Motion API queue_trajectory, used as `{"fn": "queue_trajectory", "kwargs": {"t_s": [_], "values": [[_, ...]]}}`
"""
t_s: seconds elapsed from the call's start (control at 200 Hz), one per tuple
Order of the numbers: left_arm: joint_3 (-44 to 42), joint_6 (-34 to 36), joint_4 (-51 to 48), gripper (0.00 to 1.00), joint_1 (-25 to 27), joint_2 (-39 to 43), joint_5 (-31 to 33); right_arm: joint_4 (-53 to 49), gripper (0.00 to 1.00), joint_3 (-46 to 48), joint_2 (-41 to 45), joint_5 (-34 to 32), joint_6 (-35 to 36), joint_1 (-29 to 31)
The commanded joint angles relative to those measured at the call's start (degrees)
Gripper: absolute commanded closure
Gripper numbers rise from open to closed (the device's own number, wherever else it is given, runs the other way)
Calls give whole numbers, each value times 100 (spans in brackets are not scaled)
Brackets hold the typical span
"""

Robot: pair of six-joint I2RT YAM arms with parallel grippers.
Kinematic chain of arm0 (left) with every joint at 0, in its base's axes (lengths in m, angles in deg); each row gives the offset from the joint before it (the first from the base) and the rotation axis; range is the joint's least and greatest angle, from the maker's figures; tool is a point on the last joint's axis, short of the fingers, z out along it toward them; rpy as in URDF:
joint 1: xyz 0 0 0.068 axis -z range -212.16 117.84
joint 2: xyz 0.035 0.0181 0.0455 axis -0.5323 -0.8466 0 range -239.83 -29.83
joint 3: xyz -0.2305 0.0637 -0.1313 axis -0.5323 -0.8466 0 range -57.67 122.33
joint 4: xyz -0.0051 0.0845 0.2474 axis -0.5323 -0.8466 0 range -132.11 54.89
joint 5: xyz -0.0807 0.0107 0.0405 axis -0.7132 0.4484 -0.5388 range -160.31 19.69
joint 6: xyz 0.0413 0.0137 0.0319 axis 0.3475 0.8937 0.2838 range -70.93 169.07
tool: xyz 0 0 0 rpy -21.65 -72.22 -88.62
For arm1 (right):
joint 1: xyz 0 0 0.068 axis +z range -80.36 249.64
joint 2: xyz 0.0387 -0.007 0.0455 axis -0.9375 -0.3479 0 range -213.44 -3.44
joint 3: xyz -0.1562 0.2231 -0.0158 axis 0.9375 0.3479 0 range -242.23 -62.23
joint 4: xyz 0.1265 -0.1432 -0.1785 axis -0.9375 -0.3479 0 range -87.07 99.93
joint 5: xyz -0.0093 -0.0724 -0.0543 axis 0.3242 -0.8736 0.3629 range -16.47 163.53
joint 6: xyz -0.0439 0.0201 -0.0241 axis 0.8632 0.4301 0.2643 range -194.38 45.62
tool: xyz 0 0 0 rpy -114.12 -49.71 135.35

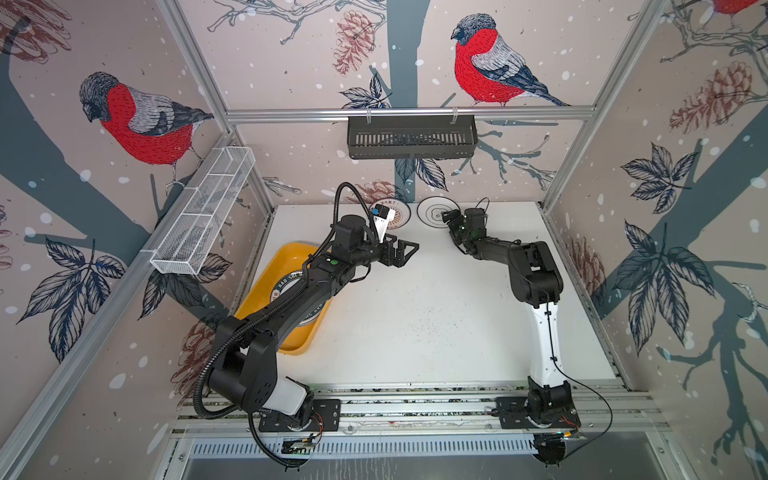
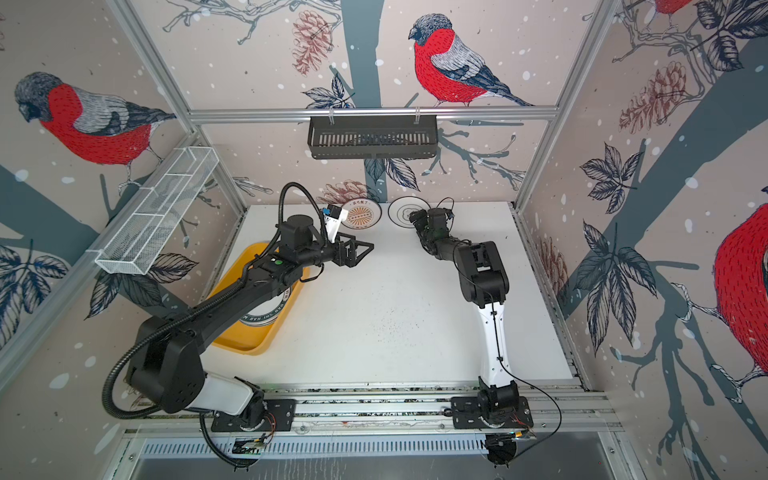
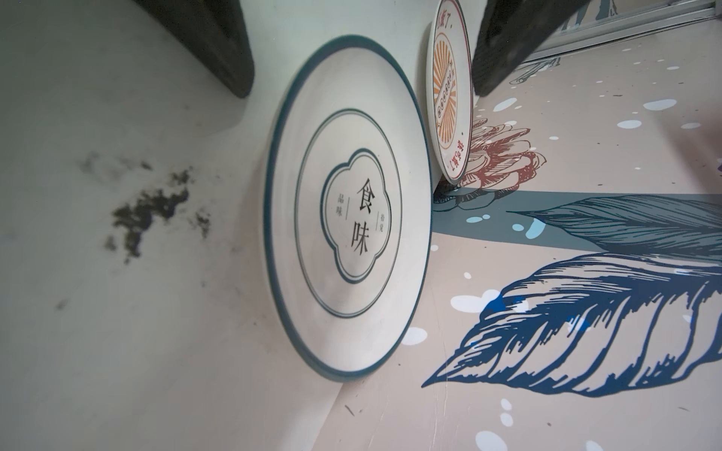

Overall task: Place the plates into the plastic bin on the countertop
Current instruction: 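Move the left gripper toward the far plates while the right gripper approaches the cloud-pattern plate, then close the right gripper on the teal-rimmed cloud-pattern plate rim and tilt it up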

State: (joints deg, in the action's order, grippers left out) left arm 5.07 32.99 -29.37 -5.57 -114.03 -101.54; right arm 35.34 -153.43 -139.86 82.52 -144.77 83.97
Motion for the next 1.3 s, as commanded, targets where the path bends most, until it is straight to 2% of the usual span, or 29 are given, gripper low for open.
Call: {"fn": "queue_trajectory", "kwargs": {"t_s": [0.0,0.08,0.24,0.36,0.515,0.64,0.77,1.076,1.296], "values": [[-23,115,314,4,22,36,110,-356,15,-230,-159,-143,-47,17],[-31,163,279,4,15,53,164,-480,17,-320,-264,-235,-39,44],[-66,177,272,4,22,71,222,-329,27,-320,-454,-254,-324,44],[-98,238,214,4,20,71,363,-89,38,-133,-466,-328,-630,44],[-152,298,209,4,17,80,487,570,61,290,-434,-455,-1079,44],[-169,296,206,4,22,62,529,853,73,383,-477,-478,-1320,25],[-196,291,233,4,22,46,574,954,81,366,-517,-469,-1406,18],[-227,309,208,4,22,97,650,1304,94,600,-448,-364,-1493,-19],[-213,306,151,4,21,115,689,1484,95,889,-179,-260,-1378,-46]]}}
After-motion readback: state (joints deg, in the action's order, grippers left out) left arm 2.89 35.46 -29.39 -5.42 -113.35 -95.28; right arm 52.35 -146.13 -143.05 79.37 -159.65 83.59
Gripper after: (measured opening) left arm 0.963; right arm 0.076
